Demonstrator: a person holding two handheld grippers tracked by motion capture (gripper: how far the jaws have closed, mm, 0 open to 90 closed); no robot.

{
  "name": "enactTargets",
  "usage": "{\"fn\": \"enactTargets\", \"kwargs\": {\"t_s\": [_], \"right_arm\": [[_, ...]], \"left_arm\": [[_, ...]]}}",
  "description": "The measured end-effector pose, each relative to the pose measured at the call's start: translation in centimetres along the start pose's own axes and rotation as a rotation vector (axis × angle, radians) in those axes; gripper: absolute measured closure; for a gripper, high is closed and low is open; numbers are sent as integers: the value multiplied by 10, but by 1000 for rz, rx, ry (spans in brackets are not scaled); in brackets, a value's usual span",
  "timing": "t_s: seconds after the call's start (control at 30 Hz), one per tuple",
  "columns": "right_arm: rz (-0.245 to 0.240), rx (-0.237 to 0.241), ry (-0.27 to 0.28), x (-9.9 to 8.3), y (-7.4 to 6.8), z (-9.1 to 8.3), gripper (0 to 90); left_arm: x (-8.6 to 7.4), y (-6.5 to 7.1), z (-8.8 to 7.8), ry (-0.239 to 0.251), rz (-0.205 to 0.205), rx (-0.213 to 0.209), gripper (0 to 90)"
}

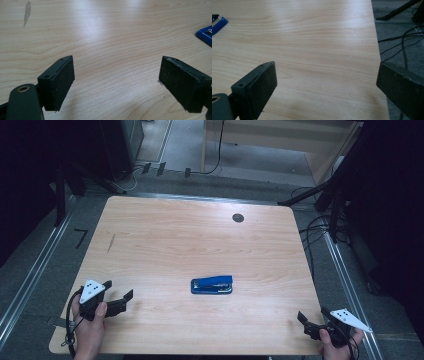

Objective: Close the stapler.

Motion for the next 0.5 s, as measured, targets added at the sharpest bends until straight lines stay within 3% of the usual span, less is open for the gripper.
{"fn": "enactTargets", "kwargs": {"t_s": [0.1,0.27,0.5], "right_arm": [[-20,2,-3,0,-3,0,36],[3,9,-2,0,-1,0,37],[-19,1,-12,-1,-3,1,40]], "left_arm": [[0,0,0,1,1,1,134],[0,0,0,0,5,1,134],[0,1,0,2,8,2,134]]}}
Point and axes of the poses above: each handheld gripper's, and its own axes: z roughly forward along the jaws, x roughly out of its top, y roughly to its right, the point moved 2 cm from there along z, roughly forward along the jaws, and after that the axes turned 8 degrees about -y, right-handed, at the moved point
